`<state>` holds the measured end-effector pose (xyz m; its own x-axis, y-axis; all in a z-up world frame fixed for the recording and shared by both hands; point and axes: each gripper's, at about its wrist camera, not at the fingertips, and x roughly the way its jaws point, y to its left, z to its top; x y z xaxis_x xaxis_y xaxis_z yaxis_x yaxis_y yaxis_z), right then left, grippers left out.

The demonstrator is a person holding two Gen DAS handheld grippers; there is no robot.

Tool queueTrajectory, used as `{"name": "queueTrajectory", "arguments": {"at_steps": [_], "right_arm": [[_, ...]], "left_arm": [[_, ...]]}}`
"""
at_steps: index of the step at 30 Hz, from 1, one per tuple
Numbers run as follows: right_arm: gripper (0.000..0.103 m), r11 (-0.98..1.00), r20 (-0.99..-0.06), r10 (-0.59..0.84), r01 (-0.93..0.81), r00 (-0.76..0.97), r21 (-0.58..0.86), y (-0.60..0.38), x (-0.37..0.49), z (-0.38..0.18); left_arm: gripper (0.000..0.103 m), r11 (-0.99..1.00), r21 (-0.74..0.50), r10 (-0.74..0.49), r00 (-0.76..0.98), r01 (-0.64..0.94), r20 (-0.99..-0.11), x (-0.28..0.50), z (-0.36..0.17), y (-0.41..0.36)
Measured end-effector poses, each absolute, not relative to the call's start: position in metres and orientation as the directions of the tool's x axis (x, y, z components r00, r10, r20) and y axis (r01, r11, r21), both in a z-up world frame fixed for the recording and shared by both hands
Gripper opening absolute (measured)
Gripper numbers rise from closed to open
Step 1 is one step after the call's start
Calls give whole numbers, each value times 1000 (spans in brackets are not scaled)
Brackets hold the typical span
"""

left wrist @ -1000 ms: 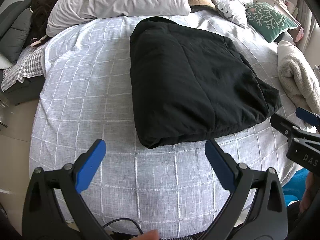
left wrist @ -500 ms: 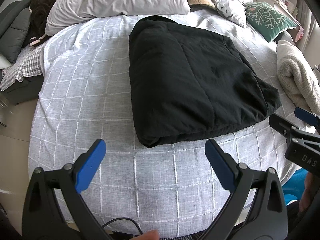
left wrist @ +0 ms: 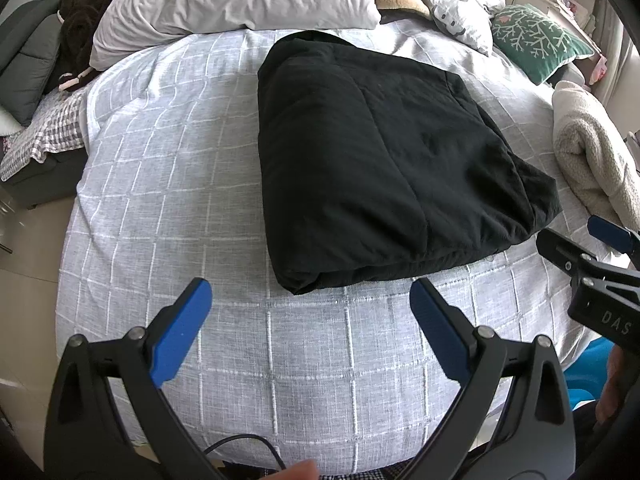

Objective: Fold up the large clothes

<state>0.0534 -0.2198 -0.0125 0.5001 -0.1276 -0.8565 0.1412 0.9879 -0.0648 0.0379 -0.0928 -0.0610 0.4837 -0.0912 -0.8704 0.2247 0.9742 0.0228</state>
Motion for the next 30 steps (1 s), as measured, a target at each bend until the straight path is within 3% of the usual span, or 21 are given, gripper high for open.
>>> {"name": "queueTrajectory", "arguments": {"at_steps": [30], "right_arm": [[92, 987, -858, -129, 144, 498, -65, -225, 52, -13]], "left_arm": [[99, 973, 10, -103, 471, 232, -876, 43, -64, -88]]}}
